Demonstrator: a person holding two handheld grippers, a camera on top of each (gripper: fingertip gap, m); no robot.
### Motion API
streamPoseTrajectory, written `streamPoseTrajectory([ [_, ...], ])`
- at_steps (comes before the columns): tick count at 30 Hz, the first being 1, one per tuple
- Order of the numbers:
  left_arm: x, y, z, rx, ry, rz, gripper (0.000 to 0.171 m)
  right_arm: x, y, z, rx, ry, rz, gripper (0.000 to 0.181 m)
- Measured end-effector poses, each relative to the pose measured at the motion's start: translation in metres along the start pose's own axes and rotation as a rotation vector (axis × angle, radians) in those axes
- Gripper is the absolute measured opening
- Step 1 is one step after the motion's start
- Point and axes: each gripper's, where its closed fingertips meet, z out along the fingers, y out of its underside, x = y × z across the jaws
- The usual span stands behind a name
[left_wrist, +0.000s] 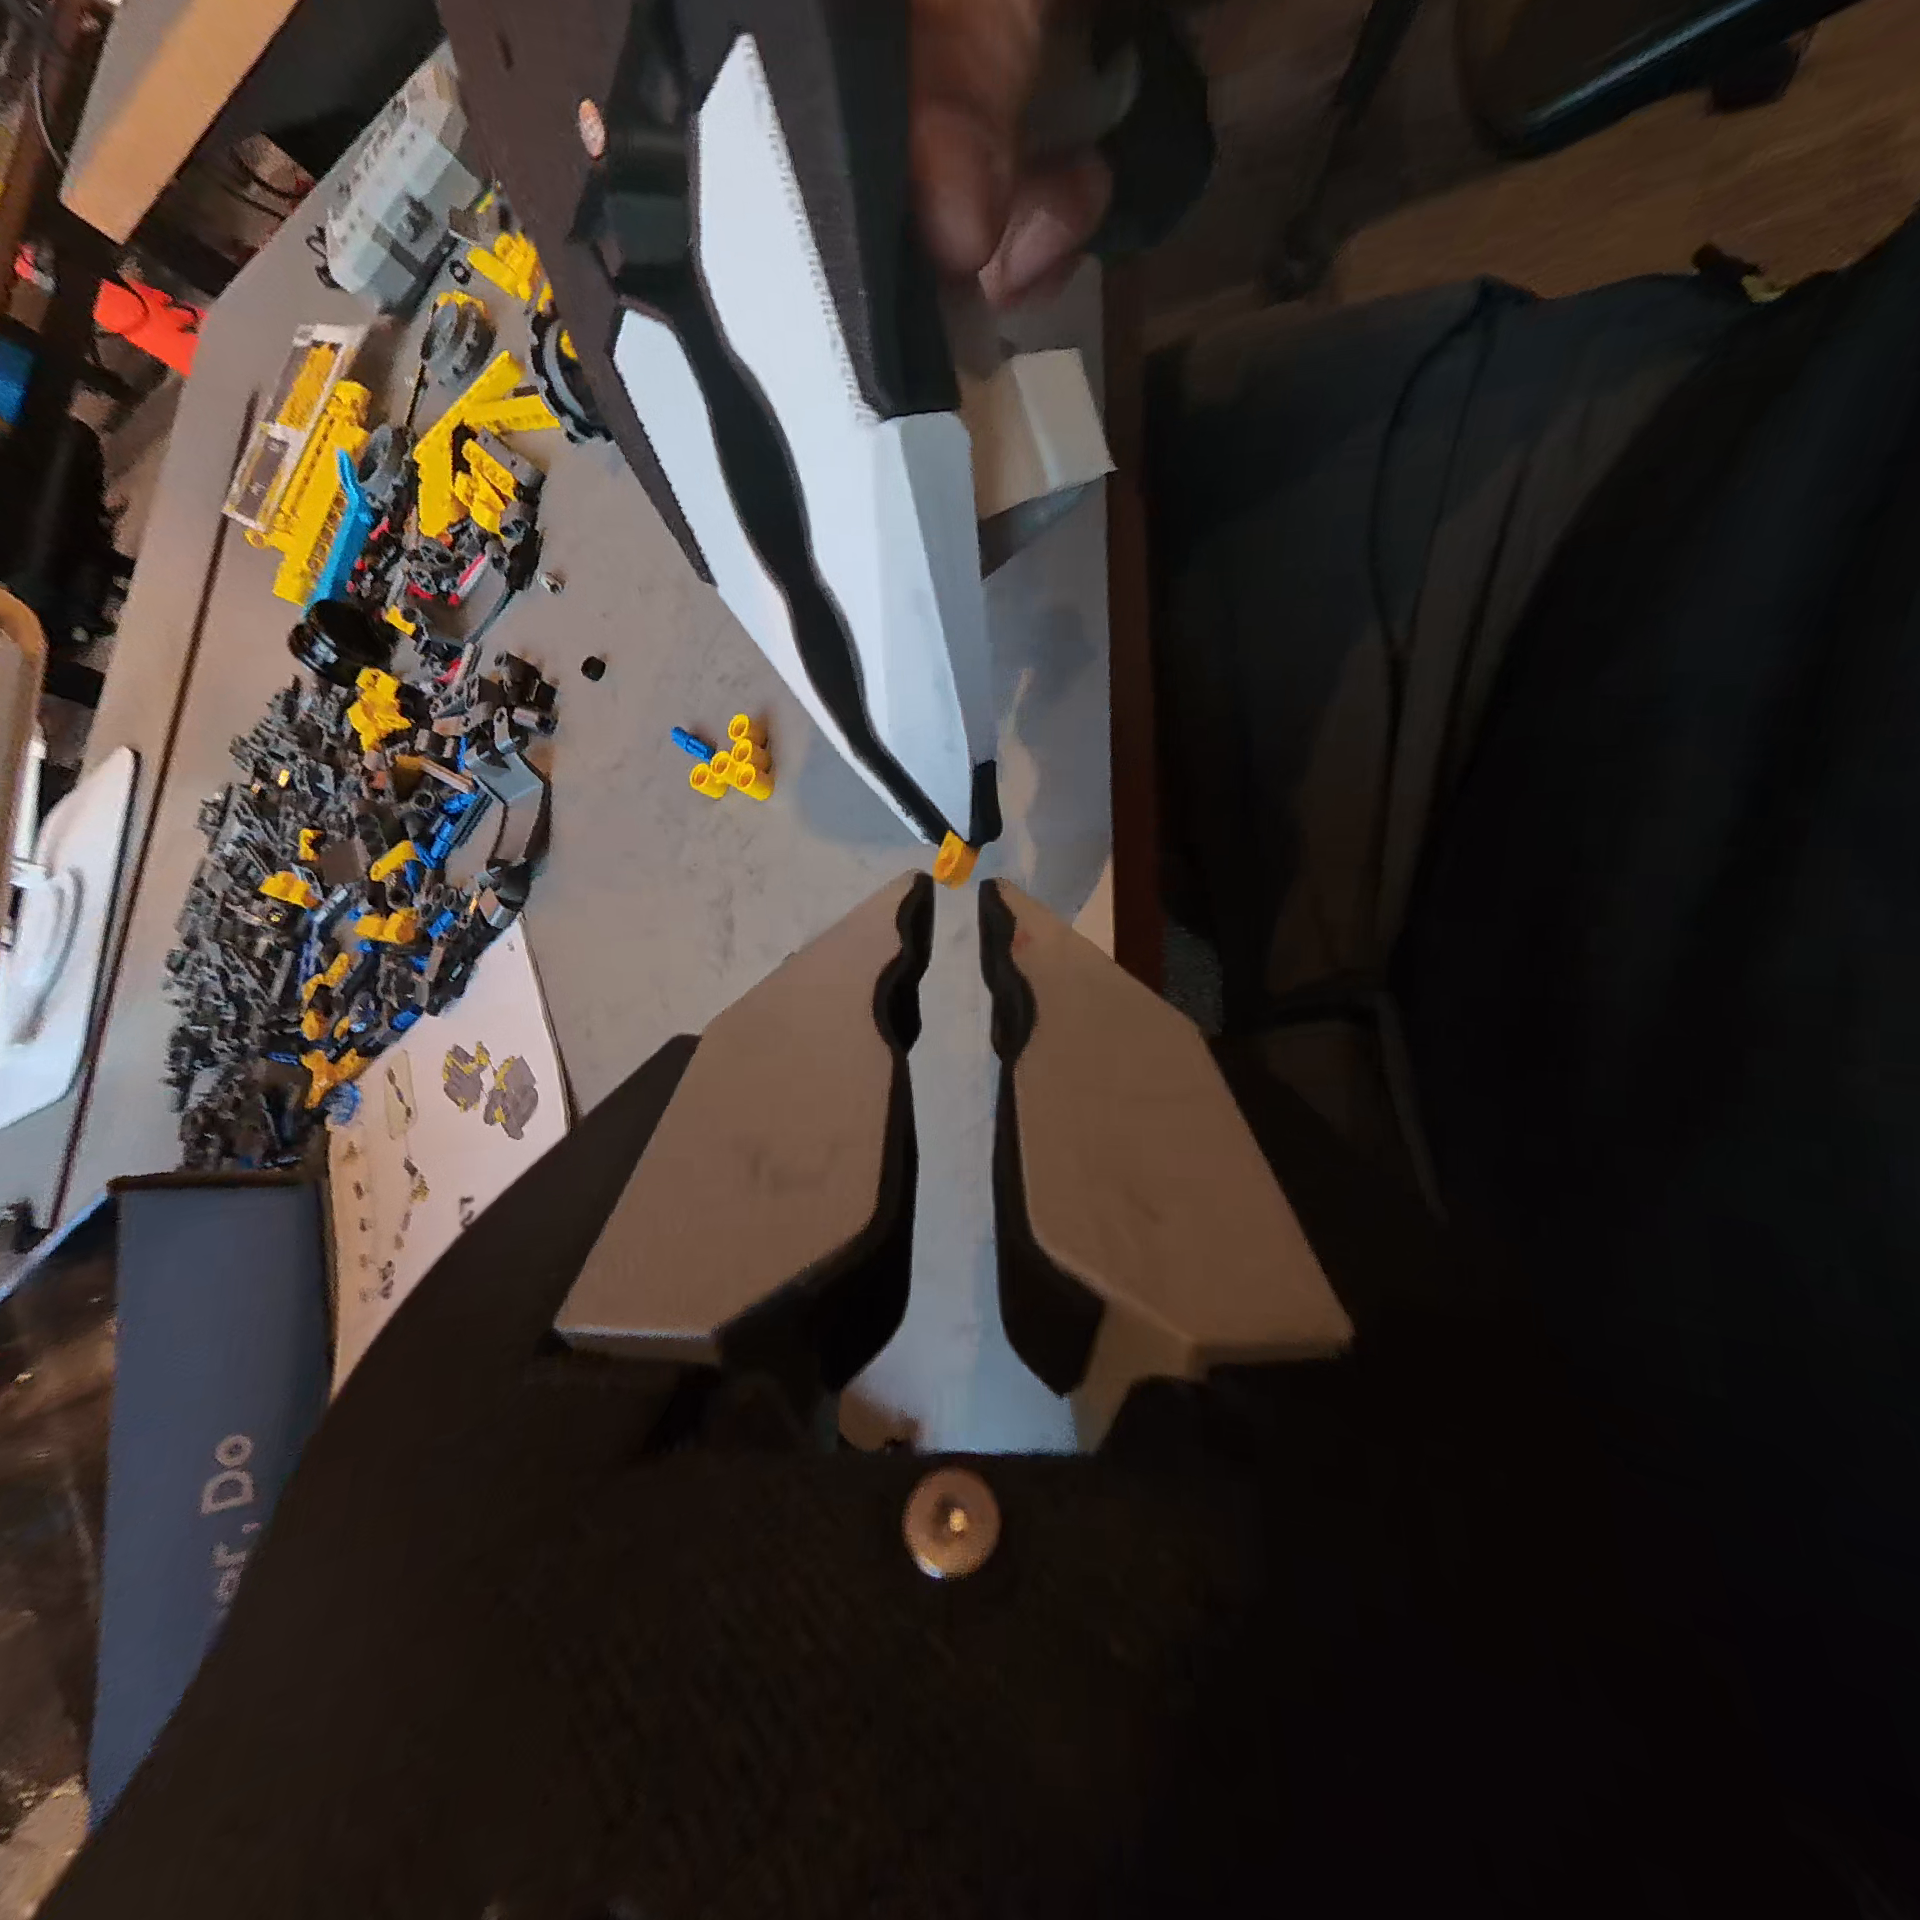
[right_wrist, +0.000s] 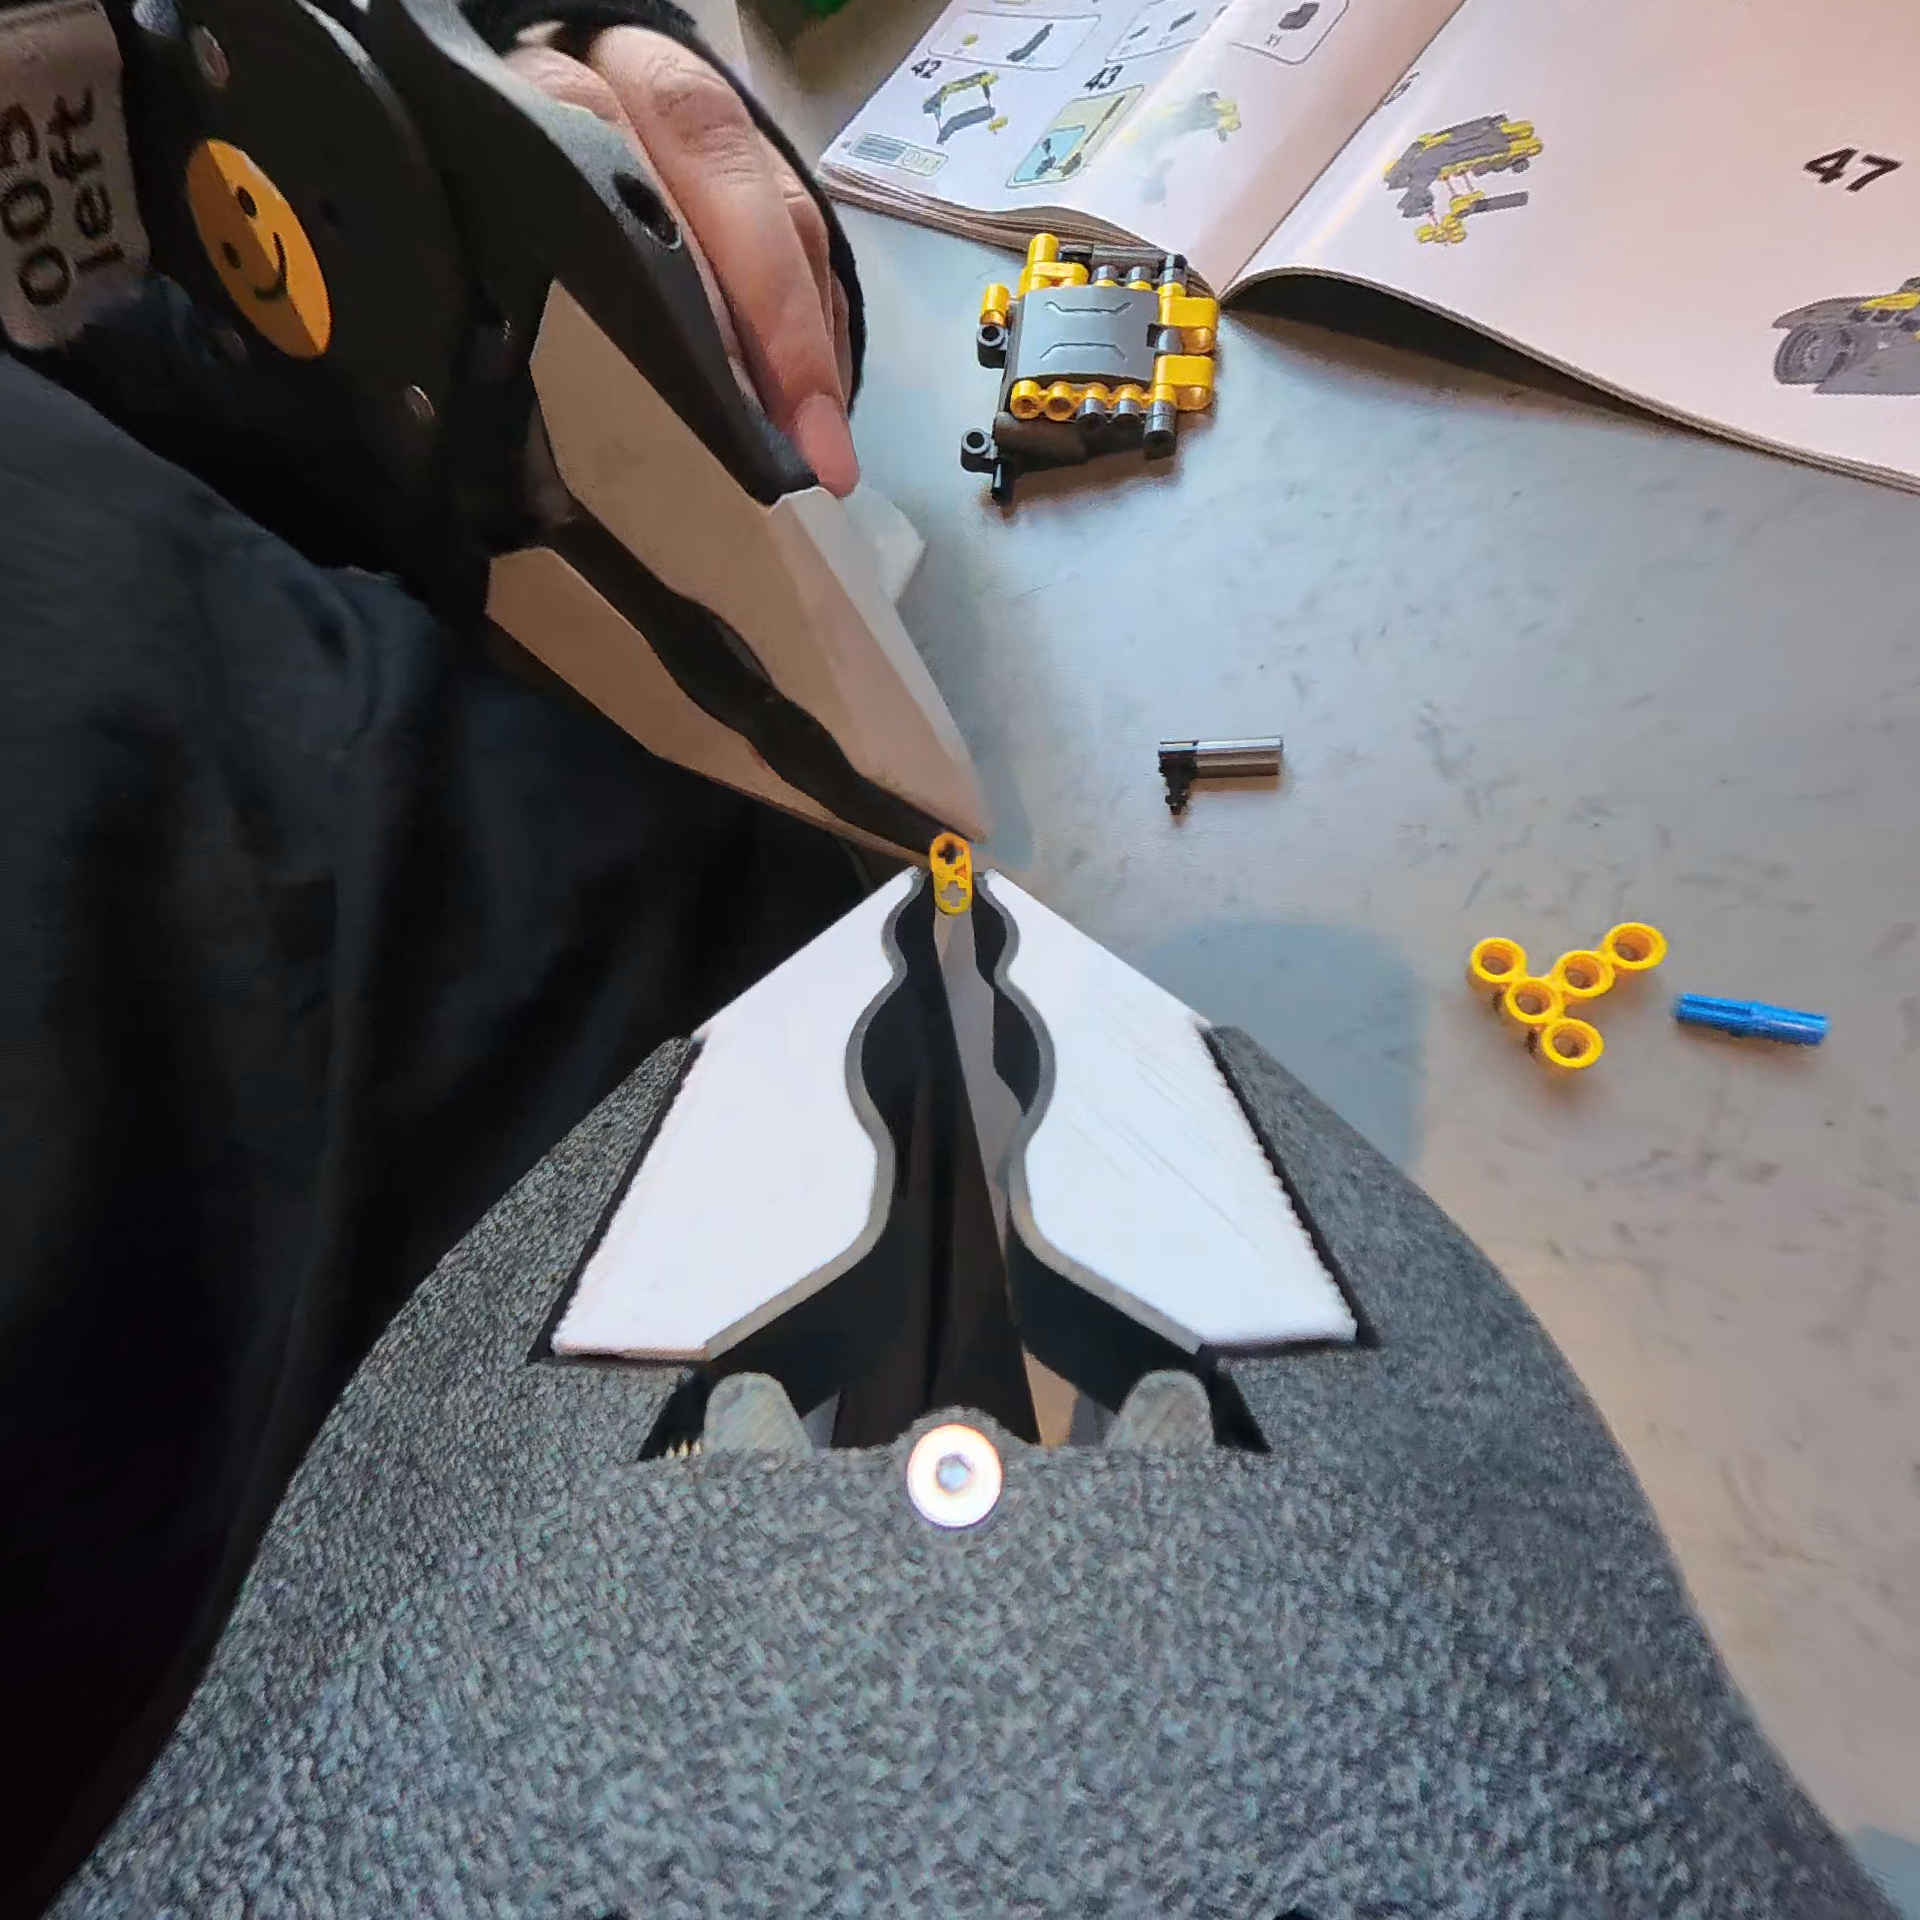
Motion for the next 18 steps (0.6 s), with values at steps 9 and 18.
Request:
streamPoseTrajectory([
  [9, 0.0048, -0.0003, 0.0036, 0.004, -0.015, 0.046, 0.007, -0.0014, 0.0034, 0.0031, -0.006, -0.053, 0.046, 0.006],
  [18, 0.0069, 0.0048, 0.0063, 0.001, -0.014, 0.040, 0.004, -0.0005, 0.0009, 0.0055, -0.004, -0.081, 0.065, 0.006],
])
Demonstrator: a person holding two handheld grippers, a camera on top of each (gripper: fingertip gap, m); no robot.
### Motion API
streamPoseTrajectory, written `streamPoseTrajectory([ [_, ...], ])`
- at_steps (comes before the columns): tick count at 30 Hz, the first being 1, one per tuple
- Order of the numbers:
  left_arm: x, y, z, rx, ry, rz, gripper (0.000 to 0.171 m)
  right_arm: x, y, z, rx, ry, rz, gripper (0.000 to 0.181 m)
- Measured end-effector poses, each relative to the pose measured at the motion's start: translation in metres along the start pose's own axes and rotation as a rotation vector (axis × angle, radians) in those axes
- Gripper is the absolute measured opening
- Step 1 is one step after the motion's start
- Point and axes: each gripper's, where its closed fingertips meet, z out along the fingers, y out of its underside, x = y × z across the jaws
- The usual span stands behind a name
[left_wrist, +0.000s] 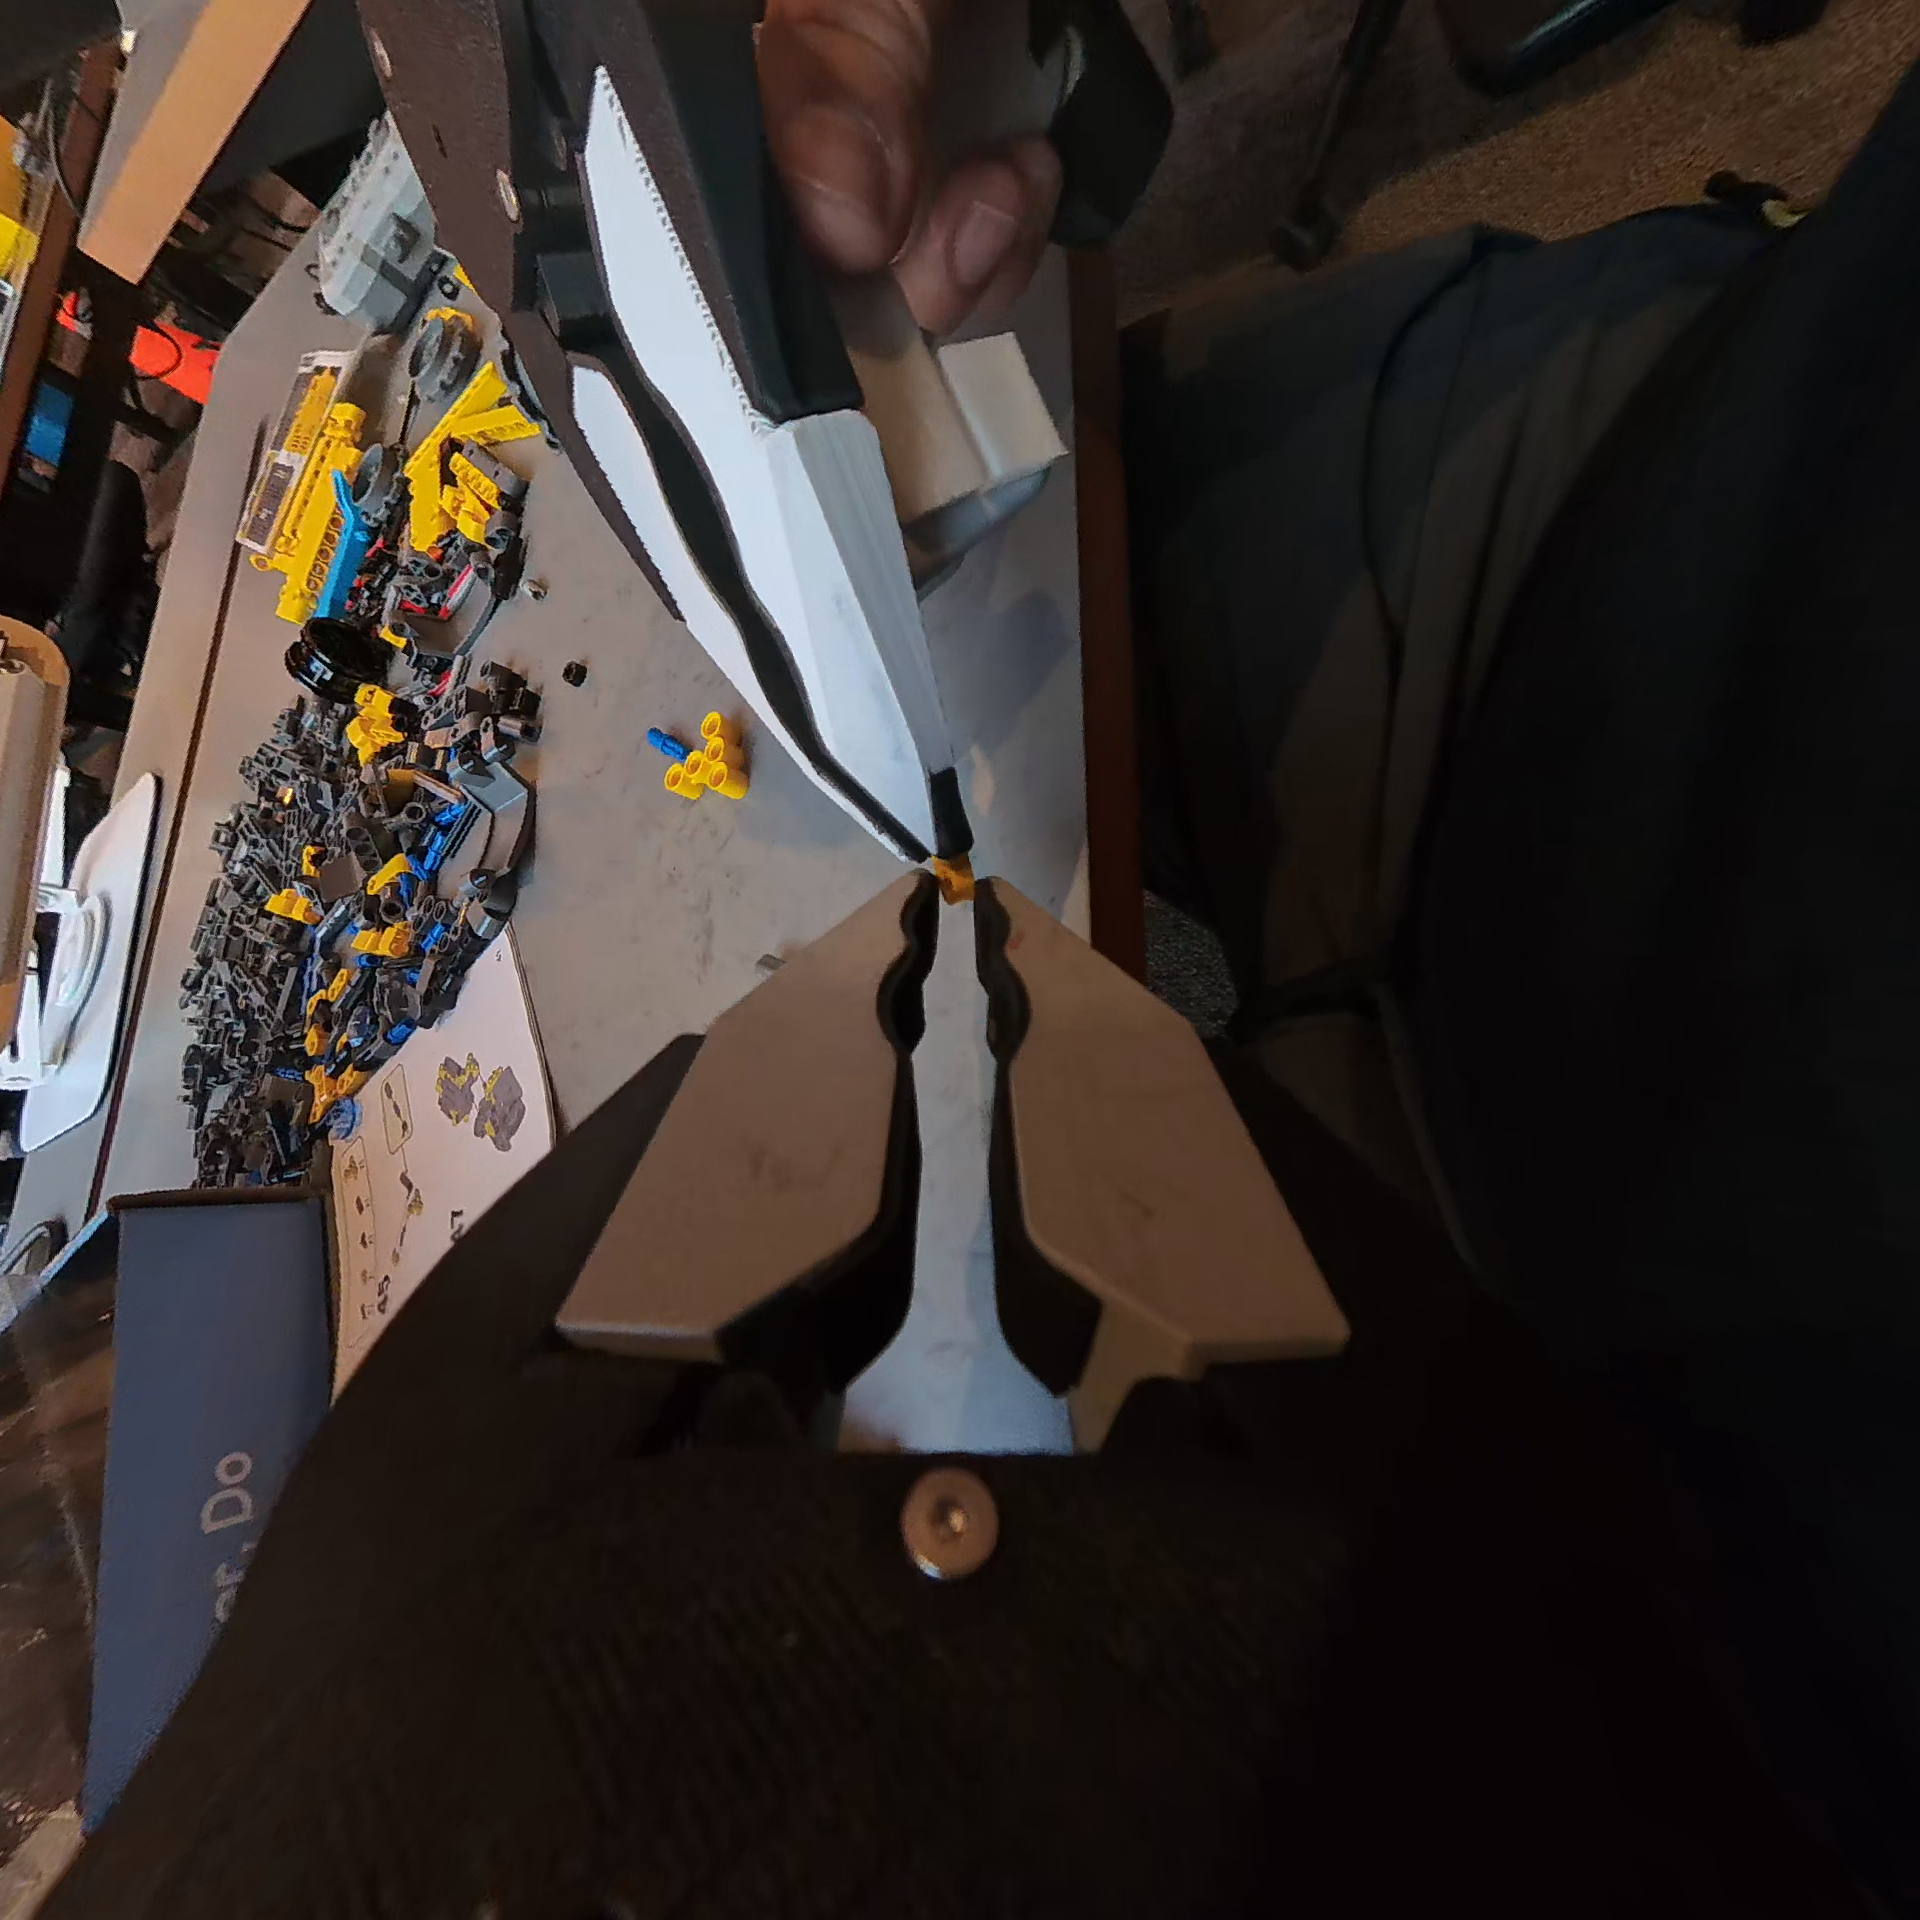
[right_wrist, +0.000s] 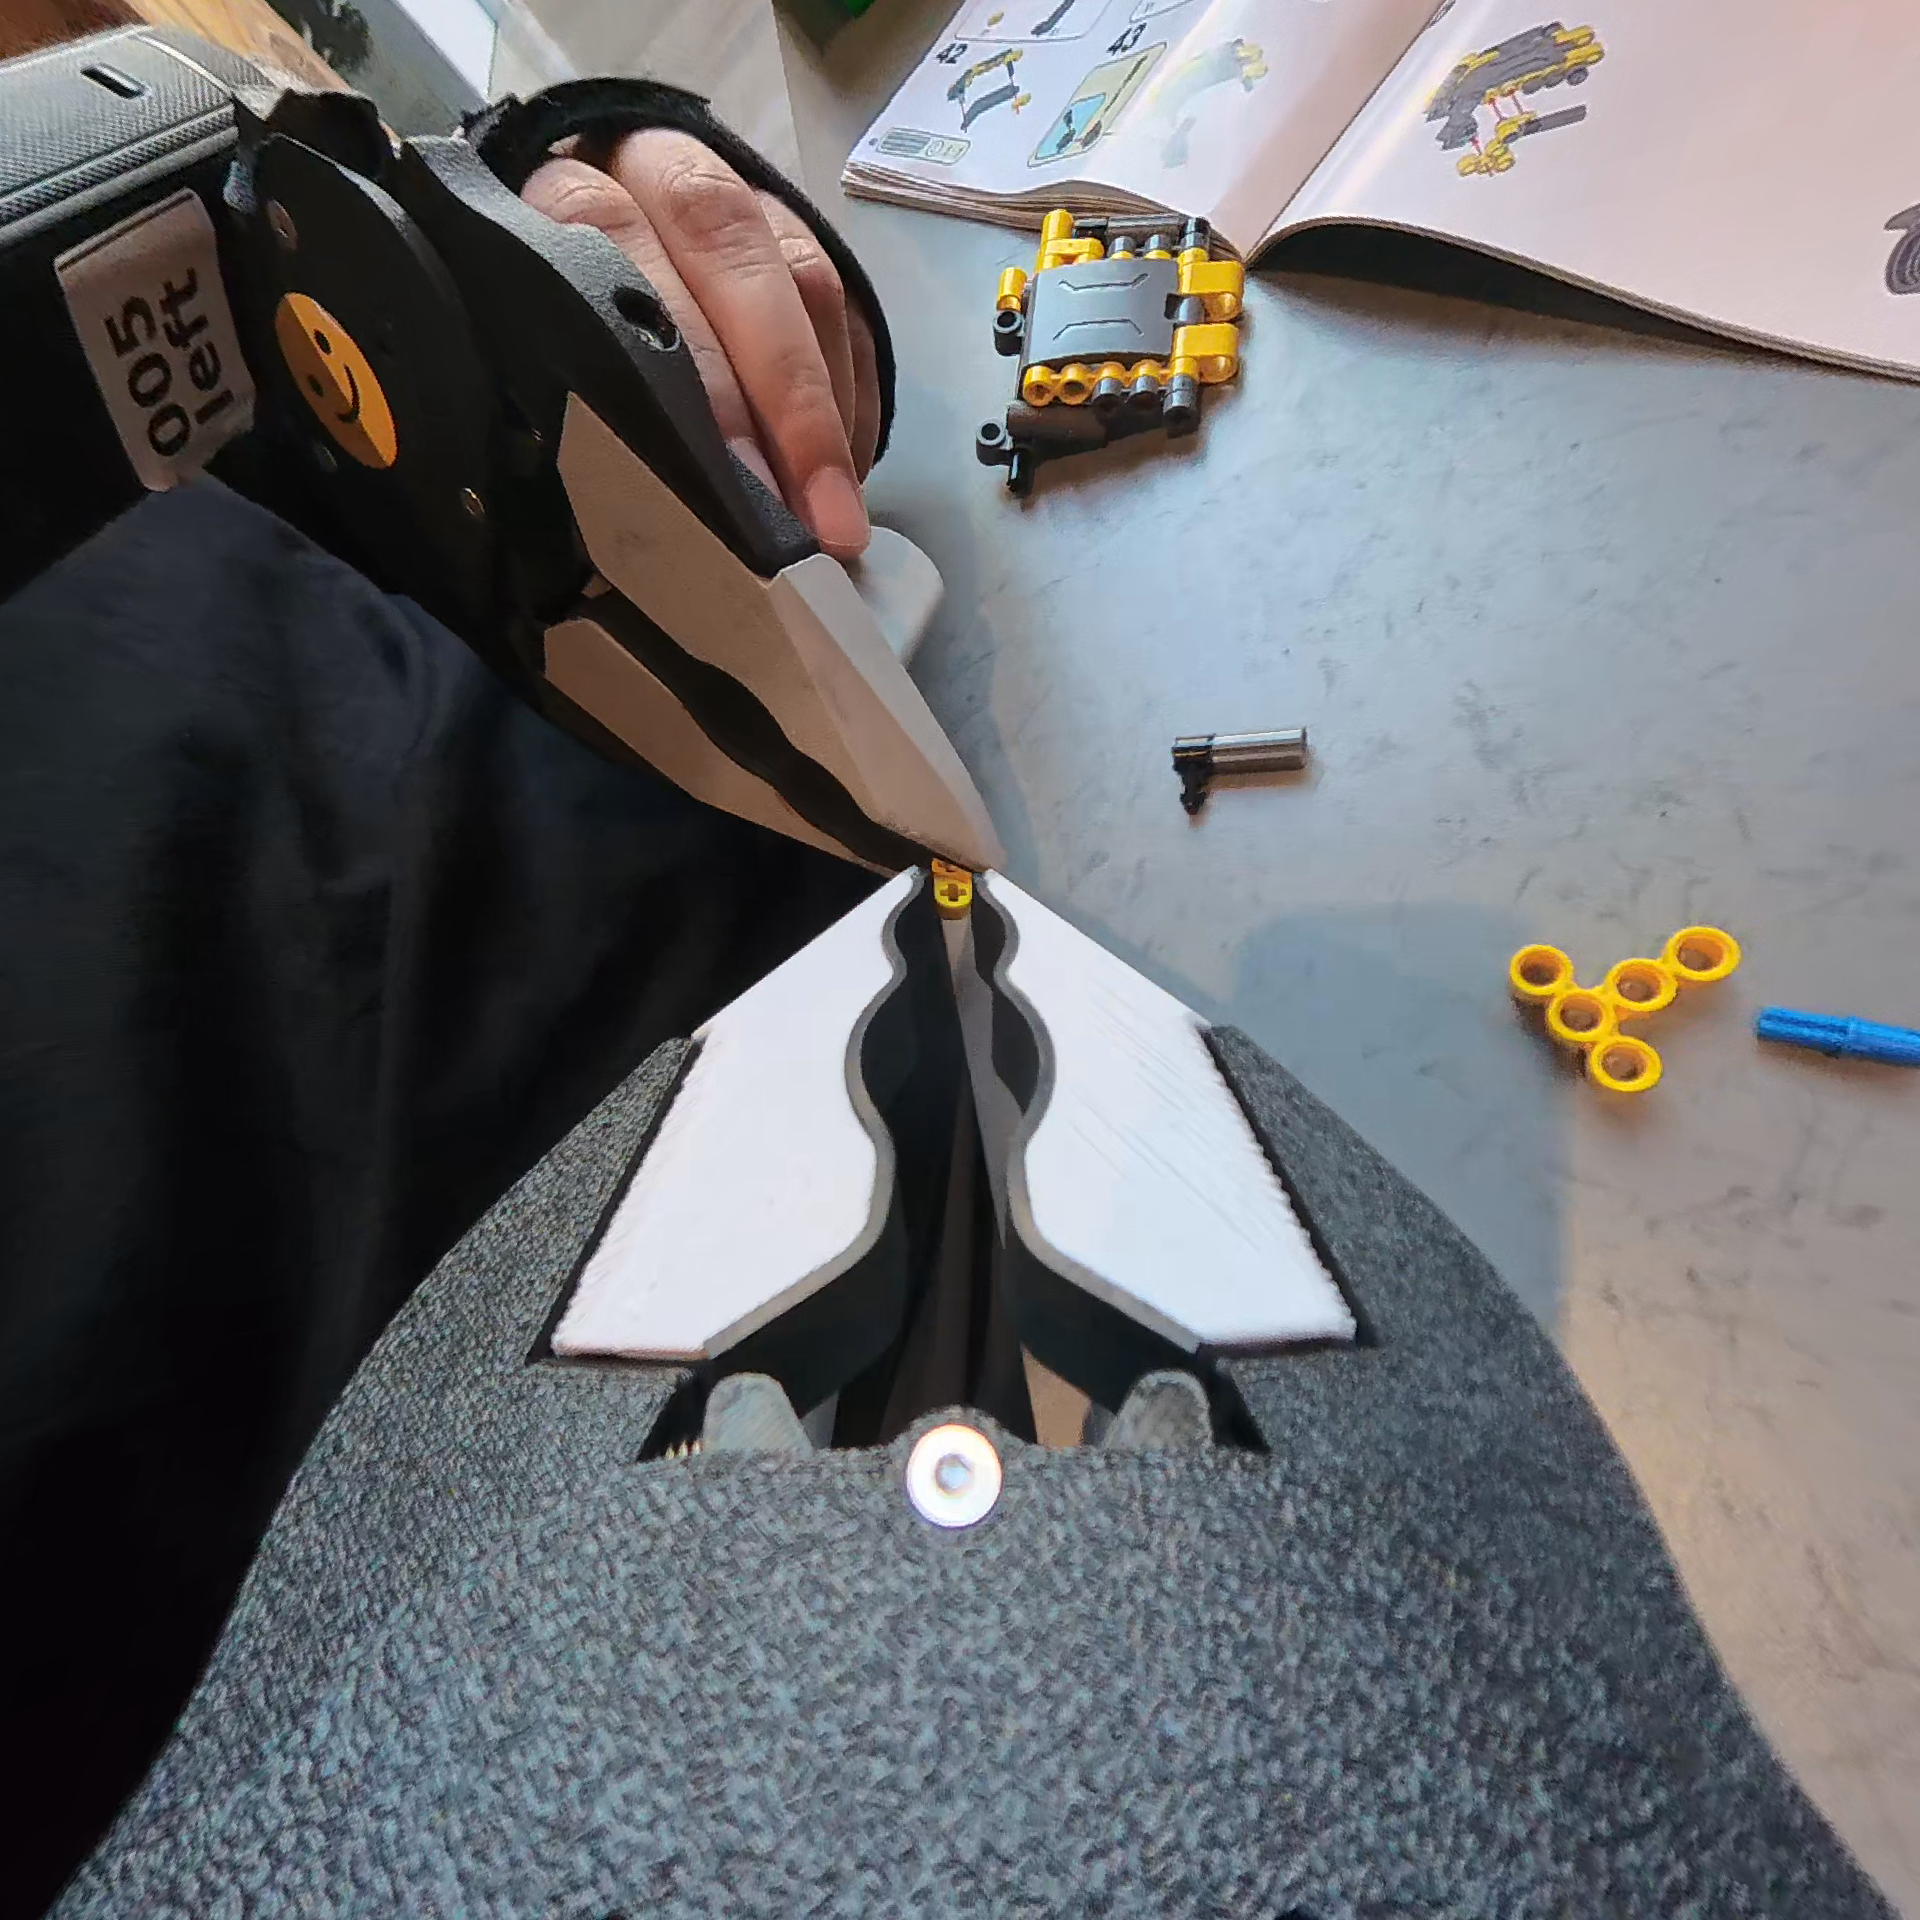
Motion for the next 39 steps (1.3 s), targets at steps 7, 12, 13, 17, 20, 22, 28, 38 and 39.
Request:
streamPoseTrajectory([
  [7, -0.001, 0.000, 0.000, 0.002, -0.020, 0.003, 0.007, 0.002, -0.003, 0.000, 0.016, -0.024, 0.035, 0.006],
  [12, -0.004, -0.001, -0.001, 0.019, -0.034, -0.008, 0.003, 0.001, -0.003, -0.001, 0.027, -0.023, 0.035, 0.006],
  [13, -0.005, -0.001, -0.001, 0.021, -0.038, -0.010, 0.003, 0.001, -0.003, -0.001, 0.031, -0.021, 0.036, 0.006],
  [17, -0.004, 0.000, 0.000, 0.016, -0.028, -0.019, 0.003, 0.003, -0.001, -0.001, 0.033, -0.008, 0.040, 0.006],
  [20, -0.003, 0.003, 0.002, 0.002, -0.016, -0.037, 0.002, 0.006, 0.001, 0.000, 0.018, 0.030, 0.017, 0.004],
  [22, -0.004, 0.005, 0.002, -0.007, -0.019, -0.044, 0.002, 0.008, 0.001, 0.000, 0.011, 0.052, 0.001, 0.001],
  [28, -0.010, 0.013, 0.005, -0.036, -0.031, -0.113, 0.001, 0.015, 0.001, -0.002, 0.013, 0.092, 0.004, 0.000],
  [38, -0.017, 0.028, 0.009, -0.112, -0.010, -0.354, 0.001, 0.030, 0.001, -0.009, -0.005, 0.238, -0.067, 0.002],
  [39, -0.017, 0.028, 0.009, -0.115, -0.006, -0.369, 0.001, 0.029, 0.000, -0.008, -0.005, 0.239, -0.082, 0.005],
])
